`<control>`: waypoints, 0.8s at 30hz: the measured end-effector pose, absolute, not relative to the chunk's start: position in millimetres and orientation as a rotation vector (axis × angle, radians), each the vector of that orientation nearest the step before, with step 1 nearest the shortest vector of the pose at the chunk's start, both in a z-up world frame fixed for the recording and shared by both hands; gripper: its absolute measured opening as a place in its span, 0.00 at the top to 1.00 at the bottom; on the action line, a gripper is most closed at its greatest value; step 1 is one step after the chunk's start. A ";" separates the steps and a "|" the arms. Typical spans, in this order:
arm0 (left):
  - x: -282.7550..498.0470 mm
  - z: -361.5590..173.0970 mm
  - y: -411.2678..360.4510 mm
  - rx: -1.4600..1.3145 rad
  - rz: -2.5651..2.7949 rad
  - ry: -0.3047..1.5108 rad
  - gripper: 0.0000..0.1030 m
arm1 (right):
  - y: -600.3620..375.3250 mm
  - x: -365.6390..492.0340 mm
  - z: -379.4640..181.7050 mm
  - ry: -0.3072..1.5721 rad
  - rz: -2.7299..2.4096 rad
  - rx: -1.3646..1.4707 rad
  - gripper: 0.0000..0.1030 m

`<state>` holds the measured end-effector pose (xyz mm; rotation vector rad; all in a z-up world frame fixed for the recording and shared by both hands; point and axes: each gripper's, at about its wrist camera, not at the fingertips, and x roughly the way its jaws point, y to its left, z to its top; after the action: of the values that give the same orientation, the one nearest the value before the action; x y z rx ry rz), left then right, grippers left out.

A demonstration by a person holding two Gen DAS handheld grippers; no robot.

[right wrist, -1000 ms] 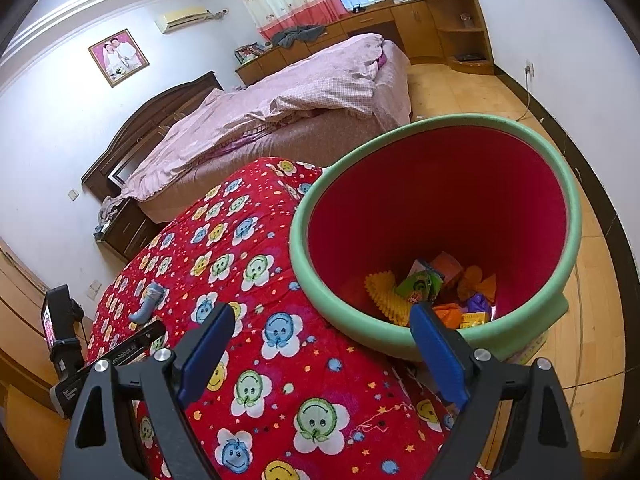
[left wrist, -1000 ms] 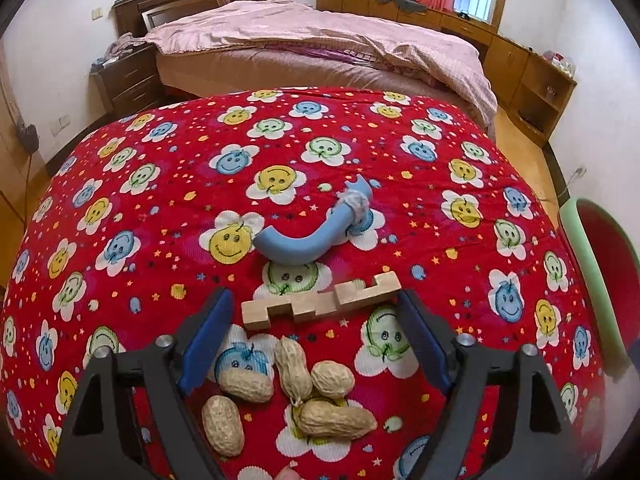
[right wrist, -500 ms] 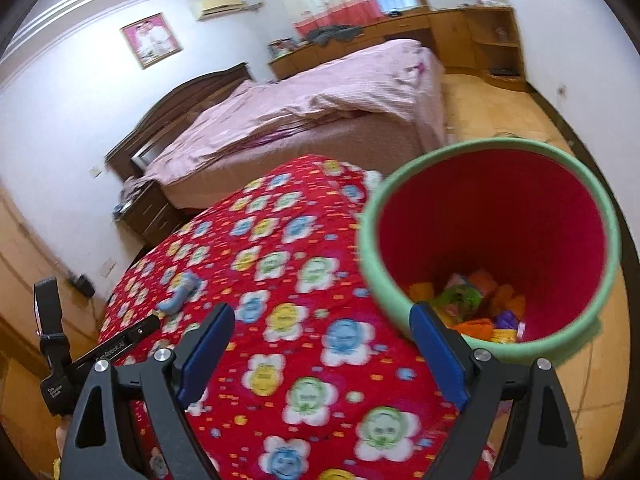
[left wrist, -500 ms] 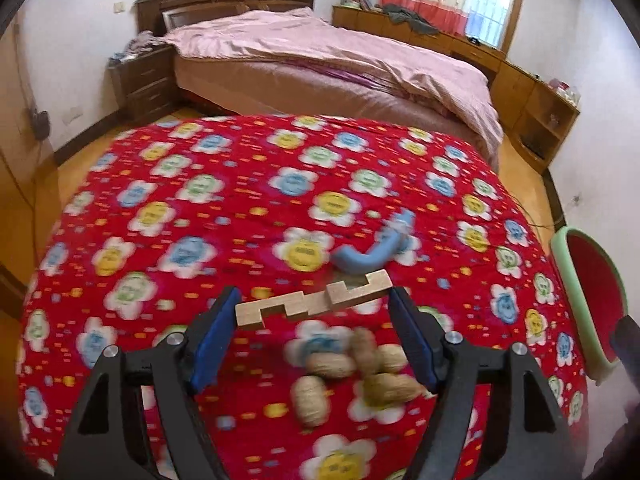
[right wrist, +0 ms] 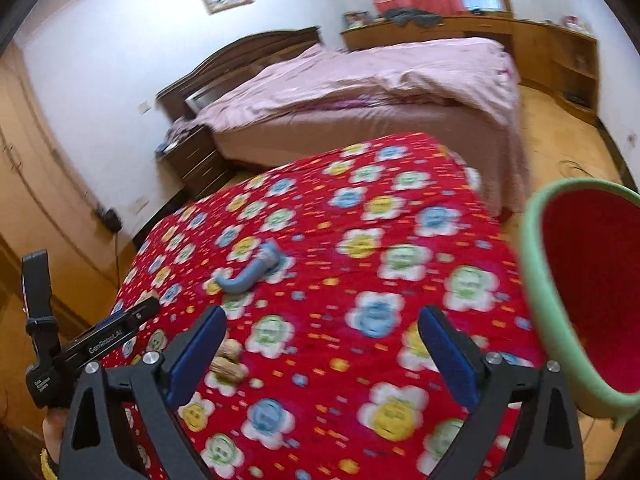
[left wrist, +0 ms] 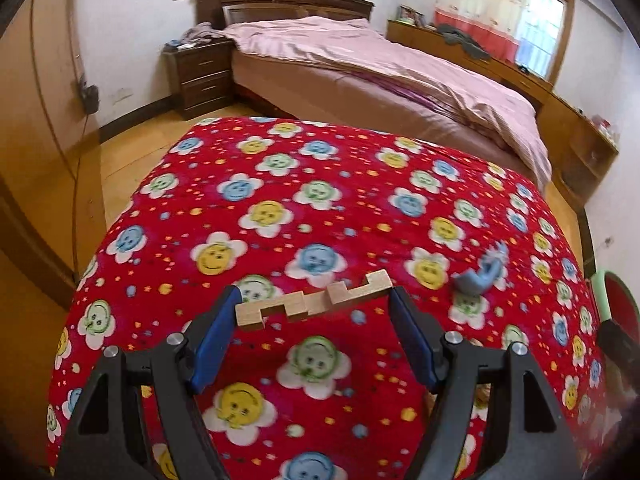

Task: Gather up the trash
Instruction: 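Move both tools back over the wooden block and blue toy on the quilt, then grasp the tan wooden block with the left tool while the right tool grasps the blue toy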

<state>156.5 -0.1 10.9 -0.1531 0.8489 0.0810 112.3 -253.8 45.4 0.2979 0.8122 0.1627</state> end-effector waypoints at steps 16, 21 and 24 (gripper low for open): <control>165.1 -12.8 16.5 -0.190 0.116 0.881 0.27 | -177.9 189.2 4.6 0.938 0.268 0.067 0.01; 165.7 -15.8 13.9 -0.174 0.123 0.881 0.27 | -169.0 205.0 -3.9 0.958 0.269 0.002 0.01; 166.0 -16.2 12.8 -0.168 0.122 0.879 0.27 | -166.6 210.7 -4.7 0.952 0.258 -0.013 0.01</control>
<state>166.0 12.8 -16.2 -0.1684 0.8787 0.1215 210.7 -166.6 -4.7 -0.0130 0.9520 0.2584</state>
